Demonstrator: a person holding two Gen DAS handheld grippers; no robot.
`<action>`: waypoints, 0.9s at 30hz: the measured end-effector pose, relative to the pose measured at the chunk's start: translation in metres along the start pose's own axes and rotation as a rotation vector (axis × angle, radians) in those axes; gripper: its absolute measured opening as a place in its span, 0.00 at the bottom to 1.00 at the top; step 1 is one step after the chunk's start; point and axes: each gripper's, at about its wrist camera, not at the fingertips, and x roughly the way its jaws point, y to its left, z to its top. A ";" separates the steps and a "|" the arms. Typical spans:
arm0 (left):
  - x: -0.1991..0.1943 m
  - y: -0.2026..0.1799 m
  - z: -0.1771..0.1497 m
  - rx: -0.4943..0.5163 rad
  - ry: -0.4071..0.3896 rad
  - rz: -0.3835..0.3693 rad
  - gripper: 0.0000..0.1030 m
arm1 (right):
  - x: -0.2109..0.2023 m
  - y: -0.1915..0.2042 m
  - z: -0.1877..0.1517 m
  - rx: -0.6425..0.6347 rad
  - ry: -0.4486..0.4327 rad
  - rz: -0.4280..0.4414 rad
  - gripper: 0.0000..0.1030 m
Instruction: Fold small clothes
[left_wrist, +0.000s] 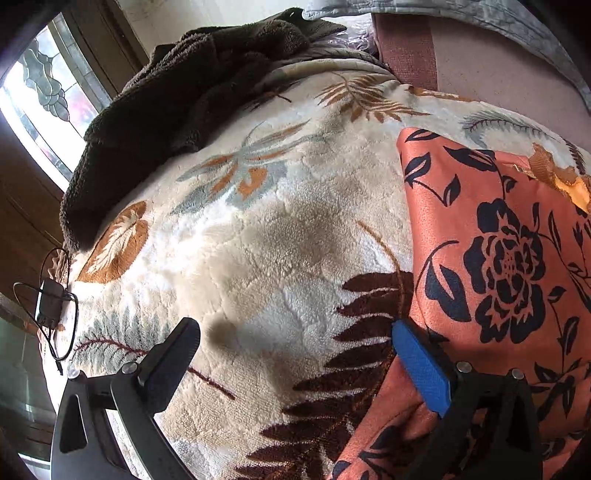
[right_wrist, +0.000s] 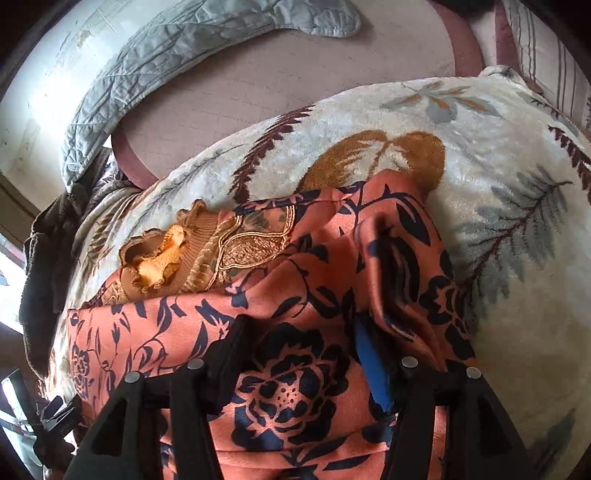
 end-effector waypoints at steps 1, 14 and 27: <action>-0.002 0.000 0.002 0.007 -0.002 -0.002 1.00 | -0.005 0.003 0.000 -0.007 -0.005 -0.003 0.59; -0.080 0.065 -0.061 0.043 -0.107 -0.205 1.00 | -0.152 -0.025 -0.088 0.016 -0.038 0.120 0.64; -0.122 0.093 -0.222 0.009 0.110 -0.436 0.69 | -0.225 -0.109 -0.216 0.066 0.106 -0.045 0.66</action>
